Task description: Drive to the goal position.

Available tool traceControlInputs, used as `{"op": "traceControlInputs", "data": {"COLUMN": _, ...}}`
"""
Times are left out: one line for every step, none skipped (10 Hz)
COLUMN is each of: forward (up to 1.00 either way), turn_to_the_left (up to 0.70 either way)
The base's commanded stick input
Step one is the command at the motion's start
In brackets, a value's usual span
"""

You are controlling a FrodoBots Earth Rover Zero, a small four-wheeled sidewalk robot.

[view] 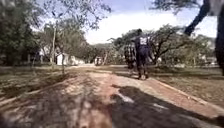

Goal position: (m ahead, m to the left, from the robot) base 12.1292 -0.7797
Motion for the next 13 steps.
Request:
{"op": "traceControlInputs", "data": {"forward": 0.85, "turn_to_the_left": 0.0}}
{"op": "traceControlInputs", "data": {"forward": 0.85, "turn_to_the_left": 0.0}}
{"op": "traceControlInputs", "data": {"forward": 0.85, "turn_to_the_left": 0.0}}
{"op": "traceControlInputs", "data": {"forward": 0.85, "turn_to_the_left": 0.0}}
{"op": "traceControlInputs", "data": {"forward": 0.85, "turn_to_the_left": 0.0}}
{"op": "traceControlInputs", "data": {"forward": 0.85, "turn_to_the_left": 0.0}}
{"op": "traceControlInputs", "data": {"forward": 0.85, "turn_to_the_left": 0.0}}
{"op": "traceControlInputs", "data": {"forward": 0.85, "turn_to_the_left": 0.0}}
{"op": "traceControlInputs", "data": {"forward": 0.85, "turn_to_the_left": 0.0}}
{"op": "traceControlInputs", "data": {"forward": 0.85, "turn_to_the_left": 0.0}}
{"op": "traceControlInputs", "data": {"forward": 0.85, "turn_to_the_left": 0.0}}
{"op": "traceControlInputs", "data": {"forward": 0.85, "turn_to_the_left": 0.0}}
{"op": "traceControlInputs", "data": {"forward": 0.85, "turn_to_the_left": 0.0}}
